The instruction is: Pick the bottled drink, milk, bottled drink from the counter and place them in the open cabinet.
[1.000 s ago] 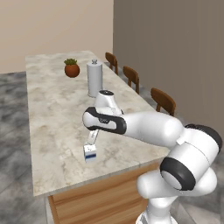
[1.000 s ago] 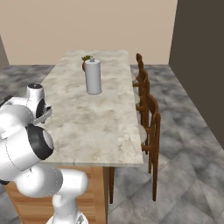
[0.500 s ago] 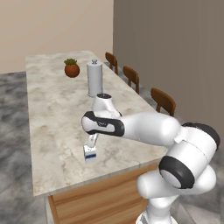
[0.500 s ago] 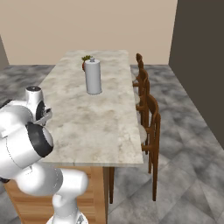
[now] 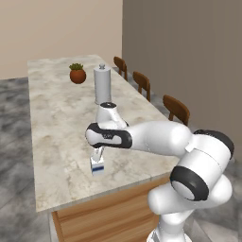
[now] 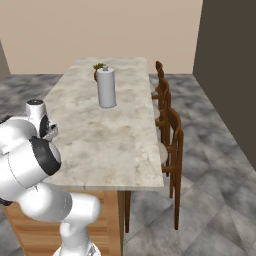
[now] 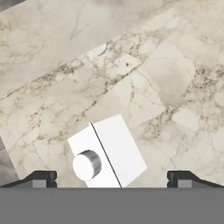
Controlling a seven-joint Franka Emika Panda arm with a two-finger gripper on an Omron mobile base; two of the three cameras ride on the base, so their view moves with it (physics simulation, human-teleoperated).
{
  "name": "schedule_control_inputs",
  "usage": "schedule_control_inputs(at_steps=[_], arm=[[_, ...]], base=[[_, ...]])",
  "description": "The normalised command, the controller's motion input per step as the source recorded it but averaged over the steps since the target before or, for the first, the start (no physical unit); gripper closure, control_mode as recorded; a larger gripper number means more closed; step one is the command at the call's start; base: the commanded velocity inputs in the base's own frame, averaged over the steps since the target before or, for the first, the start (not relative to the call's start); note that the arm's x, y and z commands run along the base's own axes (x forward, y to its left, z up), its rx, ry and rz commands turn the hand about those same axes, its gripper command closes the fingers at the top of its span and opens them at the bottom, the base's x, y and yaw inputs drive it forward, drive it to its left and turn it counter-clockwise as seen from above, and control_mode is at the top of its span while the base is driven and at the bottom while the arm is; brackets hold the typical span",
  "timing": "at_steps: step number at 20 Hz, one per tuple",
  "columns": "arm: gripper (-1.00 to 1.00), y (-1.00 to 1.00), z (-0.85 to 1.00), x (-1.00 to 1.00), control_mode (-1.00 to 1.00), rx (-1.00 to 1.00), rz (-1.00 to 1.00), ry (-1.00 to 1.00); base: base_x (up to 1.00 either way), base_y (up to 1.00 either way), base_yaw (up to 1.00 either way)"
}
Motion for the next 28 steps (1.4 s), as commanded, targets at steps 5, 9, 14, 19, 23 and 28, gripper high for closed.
schedule_control_inputs(at_steps=[5,9,14,19,23,28], arm=[[-1.0,0.01,-0.1,0.0,-1.0,-0.04,0.0,0.03],[-1.0,0.04,-0.09,0.03,-1.0,-0.05,0.0,0.03],[-1.0,0.08,-0.08,0.14,-1.0,-0.05,0.0,0.02],[-1.0,0.1,-0.08,0.17,-1.0,-0.05,0.0,0.01],[-1.0,0.0,-0.18,0.01,-1.0,-0.06,0.0,0.05],[-1.0,0.0,-0.42,-0.07,-1.0,-0.1,0.03,0.14]], base=[[0.0,0.0,0.0],[0.0,0.0,0.0],[0.0,0.0,0.0],[0.0,0.0,0.0],[0.0,0.0,0.0],[0.0,0.0,0.0]])
